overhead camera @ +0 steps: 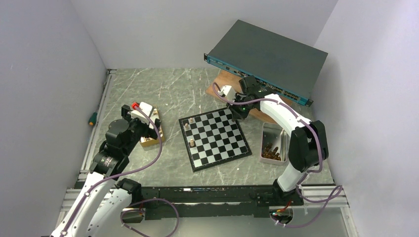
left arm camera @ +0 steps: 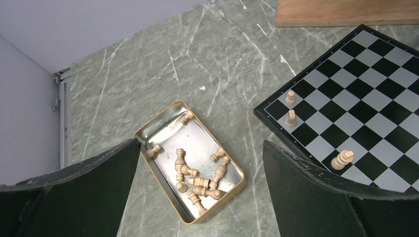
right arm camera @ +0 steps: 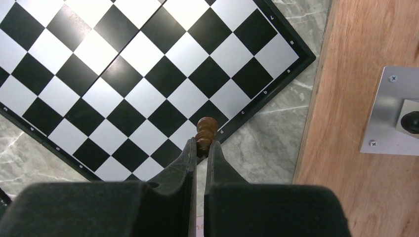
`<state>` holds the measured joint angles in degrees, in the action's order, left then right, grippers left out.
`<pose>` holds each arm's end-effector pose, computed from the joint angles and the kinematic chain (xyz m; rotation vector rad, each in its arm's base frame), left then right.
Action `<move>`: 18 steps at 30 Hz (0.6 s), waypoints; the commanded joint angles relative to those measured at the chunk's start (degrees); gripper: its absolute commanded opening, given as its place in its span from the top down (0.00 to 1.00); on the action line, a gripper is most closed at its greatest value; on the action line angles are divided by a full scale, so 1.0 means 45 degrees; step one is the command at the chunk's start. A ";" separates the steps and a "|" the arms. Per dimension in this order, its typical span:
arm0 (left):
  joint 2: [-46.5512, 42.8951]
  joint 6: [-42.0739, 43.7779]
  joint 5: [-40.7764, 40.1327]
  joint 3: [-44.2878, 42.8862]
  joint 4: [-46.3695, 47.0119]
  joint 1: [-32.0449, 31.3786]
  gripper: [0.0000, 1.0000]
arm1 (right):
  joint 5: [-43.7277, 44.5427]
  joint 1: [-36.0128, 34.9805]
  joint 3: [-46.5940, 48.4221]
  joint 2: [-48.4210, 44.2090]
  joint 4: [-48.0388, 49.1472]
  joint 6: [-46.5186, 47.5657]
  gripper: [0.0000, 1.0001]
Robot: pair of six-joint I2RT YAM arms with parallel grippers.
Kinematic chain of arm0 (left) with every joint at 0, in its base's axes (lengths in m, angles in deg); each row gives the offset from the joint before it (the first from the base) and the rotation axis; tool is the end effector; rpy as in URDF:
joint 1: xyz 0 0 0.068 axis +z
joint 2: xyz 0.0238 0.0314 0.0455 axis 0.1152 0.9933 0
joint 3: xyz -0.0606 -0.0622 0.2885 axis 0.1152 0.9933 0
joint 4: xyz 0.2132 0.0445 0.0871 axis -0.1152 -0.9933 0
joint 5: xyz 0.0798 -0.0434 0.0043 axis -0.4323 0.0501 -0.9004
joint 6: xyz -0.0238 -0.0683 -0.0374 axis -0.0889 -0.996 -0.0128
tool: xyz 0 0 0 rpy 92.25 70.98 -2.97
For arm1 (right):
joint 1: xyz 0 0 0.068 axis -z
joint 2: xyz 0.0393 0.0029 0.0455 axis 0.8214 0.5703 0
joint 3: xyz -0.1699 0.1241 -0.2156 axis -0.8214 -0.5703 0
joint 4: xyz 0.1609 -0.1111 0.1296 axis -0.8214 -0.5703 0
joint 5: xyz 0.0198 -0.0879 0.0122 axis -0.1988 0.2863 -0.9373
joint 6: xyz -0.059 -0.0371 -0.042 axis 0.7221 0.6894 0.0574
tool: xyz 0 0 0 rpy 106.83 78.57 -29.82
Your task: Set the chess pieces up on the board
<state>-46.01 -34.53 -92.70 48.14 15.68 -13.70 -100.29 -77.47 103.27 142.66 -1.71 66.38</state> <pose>0.1205 -0.0388 0.3245 0.4171 1.7349 -0.0580 0.3039 0.1502 0.2662 -1.3449 2.2122 0.3732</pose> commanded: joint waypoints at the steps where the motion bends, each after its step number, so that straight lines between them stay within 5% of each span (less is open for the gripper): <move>1: -0.0041 0.0005 -0.0093 -0.0248 0.0299 0.0042 0.00 | 0.0212 -0.0058 0.0043 0.0223 0.0669 -0.0438 1.00; 18: -0.0041 0.0024 -0.0077 -0.0246 0.0299 0.0044 0.00 | 0.1463 -0.0326 0.0822 0.1370 0.0478 -0.0554 1.00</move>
<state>-46.01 -34.53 -92.70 48.14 15.68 -13.70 -95.44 -78.60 103.82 147.29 0.15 65.03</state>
